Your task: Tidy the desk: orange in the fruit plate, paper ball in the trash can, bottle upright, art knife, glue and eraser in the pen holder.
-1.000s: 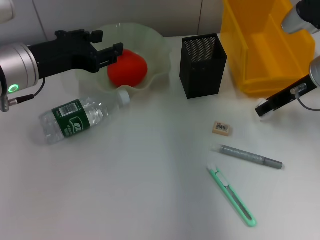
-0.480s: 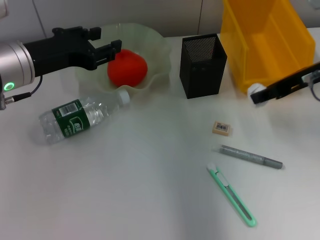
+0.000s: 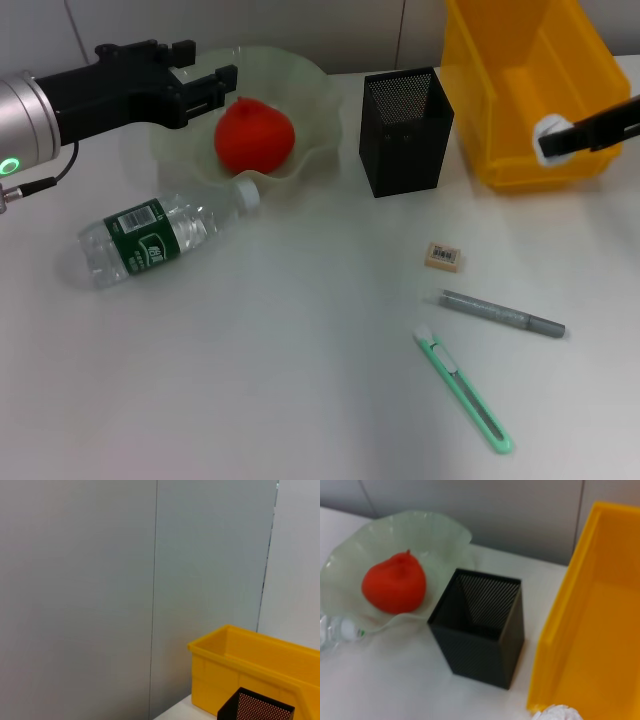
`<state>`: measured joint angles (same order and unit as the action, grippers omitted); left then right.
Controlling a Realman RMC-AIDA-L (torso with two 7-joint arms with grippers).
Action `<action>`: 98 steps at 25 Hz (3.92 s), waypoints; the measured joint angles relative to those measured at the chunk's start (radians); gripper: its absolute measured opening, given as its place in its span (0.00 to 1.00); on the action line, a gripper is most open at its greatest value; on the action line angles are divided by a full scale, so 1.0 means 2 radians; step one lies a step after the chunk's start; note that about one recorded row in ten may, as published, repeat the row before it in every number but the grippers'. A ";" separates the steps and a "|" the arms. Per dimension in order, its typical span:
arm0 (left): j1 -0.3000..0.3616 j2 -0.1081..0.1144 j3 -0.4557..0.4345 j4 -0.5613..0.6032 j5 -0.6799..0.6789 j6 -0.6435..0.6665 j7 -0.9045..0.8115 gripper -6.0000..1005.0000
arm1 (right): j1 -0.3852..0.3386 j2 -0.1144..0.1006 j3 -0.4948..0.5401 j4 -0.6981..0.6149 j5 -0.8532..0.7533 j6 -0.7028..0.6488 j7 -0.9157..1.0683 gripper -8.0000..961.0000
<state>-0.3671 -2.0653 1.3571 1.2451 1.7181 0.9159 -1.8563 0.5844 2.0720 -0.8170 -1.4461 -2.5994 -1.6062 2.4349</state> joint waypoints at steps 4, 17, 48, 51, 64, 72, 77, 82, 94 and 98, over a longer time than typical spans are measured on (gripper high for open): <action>-0.002 -0.001 -0.002 0.000 -0.002 -0.002 0.000 0.57 | 0.004 -0.006 0.015 0.012 0.000 0.028 -0.015 0.41; 0.004 -0.001 -0.041 -0.005 -0.065 0.004 0.032 0.57 | 0.034 -0.034 0.016 0.157 0.013 0.184 -0.066 0.41; 0.017 0.000 -0.074 -0.029 -0.085 0.012 0.056 0.57 | 0.080 -0.042 0.018 0.311 0.061 0.320 -0.098 0.41; 0.017 0.000 -0.074 -0.029 -0.085 0.012 0.056 0.57 | 0.085 -0.046 0.019 0.321 0.064 0.323 -0.097 0.41; 0.011 0.002 -0.083 -0.035 -0.088 0.060 0.065 0.57 | 0.102 -0.069 0.012 0.345 0.061 0.297 -0.086 0.42; 0.013 0.002 -0.109 -0.036 -0.088 0.109 0.065 0.57 | 0.098 -0.074 0.013 0.347 0.059 0.298 -0.102 0.56; 0.013 0.002 -0.119 -0.034 -0.085 0.141 0.061 0.57 | 0.090 -0.070 0.017 0.324 0.073 0.292 -0.100 0.58; 0.015 0.004 -0.125 -0.027 -0.083 0.172 0.060 0.57 | 0.046 -0.017 0.012 0.195 0.085 0.221 -0.100 0.58; 0.004 0.002 -0.120 0.002 -0.012 0.202 0.035 0.57 | -0.145 0.005 -0.115 0.062 0.404 0.096 -0.190 0.58; -0.007 0.001 -0.119 0.007 0.010 0.199 0.027 0.57 | -0.179 0.004 -0.107 0.098 0.488 0.040 -0.266 0.58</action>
<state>-0.3816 -2.0637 1.1194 1.2595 1.7382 1.3132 -1.8033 0.2261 2.0795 -1.0306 -1.2496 -1.6224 -1.5259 1.9037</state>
